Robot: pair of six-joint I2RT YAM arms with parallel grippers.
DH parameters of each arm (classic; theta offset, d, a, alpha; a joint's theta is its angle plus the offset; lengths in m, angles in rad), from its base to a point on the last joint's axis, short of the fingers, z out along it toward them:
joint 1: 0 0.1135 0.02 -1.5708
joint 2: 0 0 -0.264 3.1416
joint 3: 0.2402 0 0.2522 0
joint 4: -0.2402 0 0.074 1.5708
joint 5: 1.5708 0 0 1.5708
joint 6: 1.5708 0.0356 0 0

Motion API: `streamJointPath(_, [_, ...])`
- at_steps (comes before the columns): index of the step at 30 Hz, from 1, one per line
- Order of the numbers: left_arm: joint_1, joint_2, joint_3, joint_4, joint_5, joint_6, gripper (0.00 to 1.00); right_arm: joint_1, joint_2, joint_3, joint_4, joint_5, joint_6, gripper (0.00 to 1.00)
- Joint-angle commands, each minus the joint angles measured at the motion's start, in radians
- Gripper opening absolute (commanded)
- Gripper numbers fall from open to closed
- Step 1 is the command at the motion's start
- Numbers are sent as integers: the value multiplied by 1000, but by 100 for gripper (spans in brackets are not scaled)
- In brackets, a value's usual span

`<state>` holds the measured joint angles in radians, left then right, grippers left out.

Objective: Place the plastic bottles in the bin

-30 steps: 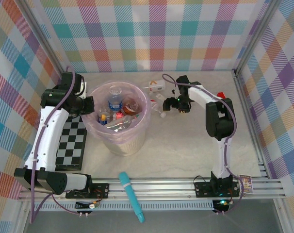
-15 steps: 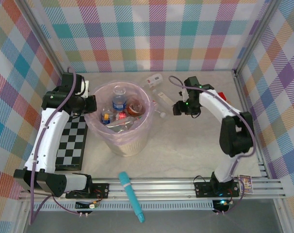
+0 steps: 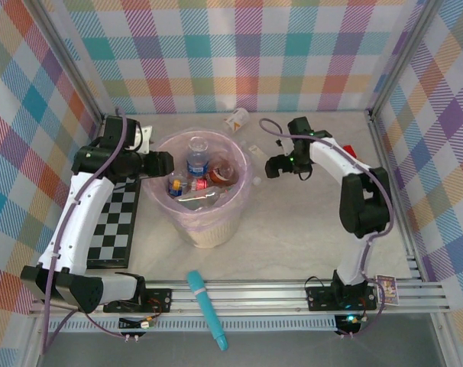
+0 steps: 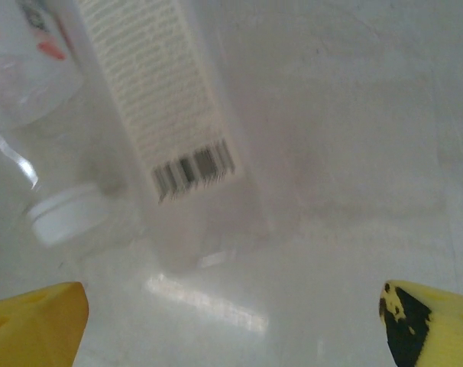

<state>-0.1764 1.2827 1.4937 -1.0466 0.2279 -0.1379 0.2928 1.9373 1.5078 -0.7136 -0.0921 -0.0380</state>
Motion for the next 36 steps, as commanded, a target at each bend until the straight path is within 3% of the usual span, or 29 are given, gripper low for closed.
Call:
streamJointPath(1, [-5, -25, 66, -18, 56, 1, 69, 1, 47, 64, 82, -52, -53, 98])
streamJointPath(5, [-5, -47, 99, -19, 58, -10, 79, 3, 135, 120, 79, -50, -53, 98])
streamJointPath(10, [-5, -52, 190, -48, 32, -14, 81, 3, 173, 138, 63, -67, -52, 89])
streamJointPath(18, [-6, -6, 348, -40, 53, -33, 81, 2, 161, 126, 50, -60, -92, 63])
streamJointPath(25, [-7, 12, 343, 71, 144, -87, 81, -8, 50, 149, -33, -60, -92, 49])
streamJointPath(36, [-81, 71, 397, 147, 156, -92, 83, -17, -287, 140, -165, -117, -13, 46])
